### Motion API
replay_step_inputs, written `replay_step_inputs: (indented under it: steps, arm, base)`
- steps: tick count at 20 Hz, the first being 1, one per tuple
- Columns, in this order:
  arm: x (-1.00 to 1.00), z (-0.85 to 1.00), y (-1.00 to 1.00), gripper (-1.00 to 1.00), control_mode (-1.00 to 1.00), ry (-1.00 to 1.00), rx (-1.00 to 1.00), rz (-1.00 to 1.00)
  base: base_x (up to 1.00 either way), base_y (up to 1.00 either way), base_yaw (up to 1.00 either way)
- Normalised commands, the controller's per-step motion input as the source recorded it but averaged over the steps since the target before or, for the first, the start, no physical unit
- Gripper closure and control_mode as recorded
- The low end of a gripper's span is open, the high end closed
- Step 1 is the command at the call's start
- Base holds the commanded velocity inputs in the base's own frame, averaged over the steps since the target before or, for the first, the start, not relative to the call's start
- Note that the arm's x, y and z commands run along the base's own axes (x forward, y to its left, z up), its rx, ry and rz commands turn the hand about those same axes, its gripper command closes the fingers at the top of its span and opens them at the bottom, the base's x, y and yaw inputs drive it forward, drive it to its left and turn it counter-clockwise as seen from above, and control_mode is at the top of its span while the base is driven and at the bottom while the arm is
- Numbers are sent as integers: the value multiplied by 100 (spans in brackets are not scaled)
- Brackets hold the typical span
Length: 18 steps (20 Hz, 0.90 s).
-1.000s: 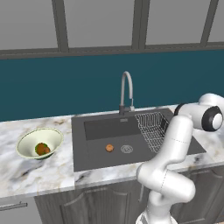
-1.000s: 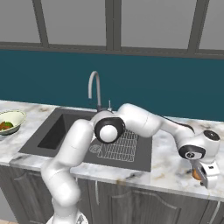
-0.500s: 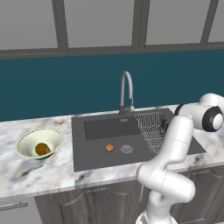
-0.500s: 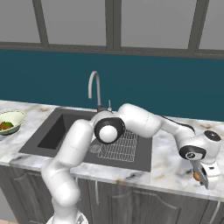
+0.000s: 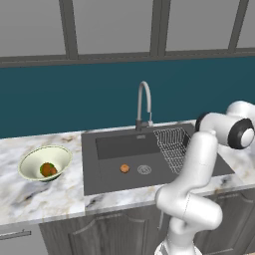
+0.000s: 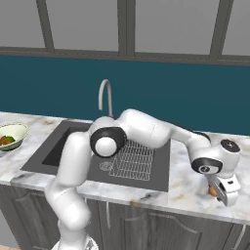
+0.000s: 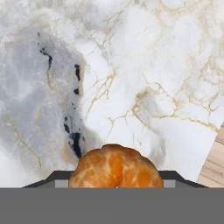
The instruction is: There is a mixed pile of frozen fruits and vegetables on the counter. Locate all the frozen vegetables and place the items in a bowl on the counter. Take all the frozen fruits and defrost them in a running sink.
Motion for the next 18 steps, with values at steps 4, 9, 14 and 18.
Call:
replay_step_inputs:
  steps: [4, 9, 14, 18]
  arm:
    - [-7, 19, 86, 100, -100, 0, -15, 15]
    - [-5, 36, 79, 100, -100, 0, -11, 13]
    - [-6, 29, 75, 100, -100, -3, -8, 11]
    - [0, 36, 79, 100, -100, 0, -5, 12]
  base:
    - [0, 0, 0]
    - [0, 0, 0]
    - [0, 0, 0]
    - [0, 0, 0]
